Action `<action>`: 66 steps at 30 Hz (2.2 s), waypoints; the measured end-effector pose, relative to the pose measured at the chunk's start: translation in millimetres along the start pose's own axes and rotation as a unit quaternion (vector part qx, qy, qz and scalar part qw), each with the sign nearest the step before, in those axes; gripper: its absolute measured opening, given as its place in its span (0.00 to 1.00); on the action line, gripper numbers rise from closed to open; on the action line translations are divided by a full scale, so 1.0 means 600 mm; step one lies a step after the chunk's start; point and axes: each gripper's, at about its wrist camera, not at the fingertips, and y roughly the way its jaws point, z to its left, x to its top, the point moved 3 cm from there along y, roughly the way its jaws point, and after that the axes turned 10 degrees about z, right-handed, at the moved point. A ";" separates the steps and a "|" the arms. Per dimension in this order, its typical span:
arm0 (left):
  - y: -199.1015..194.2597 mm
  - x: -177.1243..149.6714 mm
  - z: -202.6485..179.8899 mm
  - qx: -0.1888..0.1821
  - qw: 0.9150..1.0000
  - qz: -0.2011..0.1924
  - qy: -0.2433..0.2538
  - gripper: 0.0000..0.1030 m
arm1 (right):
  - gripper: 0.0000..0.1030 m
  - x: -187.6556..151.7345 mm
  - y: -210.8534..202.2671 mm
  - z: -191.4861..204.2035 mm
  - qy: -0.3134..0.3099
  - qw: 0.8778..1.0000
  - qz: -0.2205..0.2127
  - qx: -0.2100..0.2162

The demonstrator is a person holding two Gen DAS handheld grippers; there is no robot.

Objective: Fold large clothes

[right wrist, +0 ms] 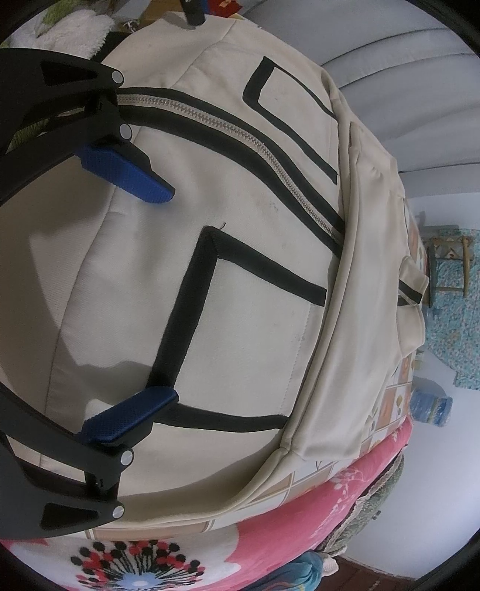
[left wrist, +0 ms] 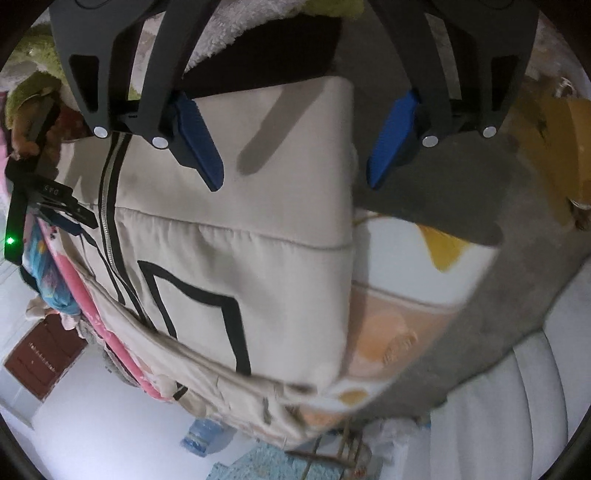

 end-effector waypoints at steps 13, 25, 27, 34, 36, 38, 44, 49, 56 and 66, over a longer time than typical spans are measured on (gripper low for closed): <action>0.003 -0.013 -0.047 0.085 0.995 0.001 0.055 0.33 | 0.93 -0.040 -0.043 -0.036 0.024 0.999 -0.004 0.038; 0.003 -0.019 -0.081 0.200 0.972 0.007 0.125 0.27 | 0.86 -0.165 -0.100 -0.127 0.108 0.993 0.033 0.033; 0.001 -0.023 -0.085 0.206 0.970 0.007 0.130 0.27 | 0.82 -0.178 -0.097 -0.140 0.130 0.990 0.040 0.038; 0.003 -0.025 -0.091 0.222 0.966 0.013 0.130 0.27 | 0.67 -0.198 -0.067 -0.160 0.177 0.979 0.063 0.084; 0.003 -0.026 -0.093 0.228 0.965 0.016 0.130 0.27 | 0.62 -0.200 -0.061 -0.160 0.180 0.977 0.069 0.091; 0.003 -0.026 -0.095 0.232 0.964 0.017 0.130 0.27 | 0.55 -0.202 -0.056 -0.158 0.180 0.977 0.074 0.092; 0.005 -0.028 -0.099 0.246 0.960 0.021 0.133 0.27 | 0.40 -0.205 -0.050 -0.153 0.175 0.976 0.090 0.097; 0.005 -0.029 -0.101 0.252 0.958 0.024 0.137 0.27 | 0.32 -0.205 -0.054 -0.147 0.164 0.978 0.095 0.086; 0.006 -0.030 -0.102 0.258 0.956 0.025 0.141 0.27 | 0.24 -0.207 -0.056 -0.145 0.152 0.980 0.104 0.075; 0.005 -0.032 -0.106 0.264 0.953 0.020 0.148 0.26 | 0.08 -0.206 -0.072 -0.135 0.132 0.984 0.102 0.066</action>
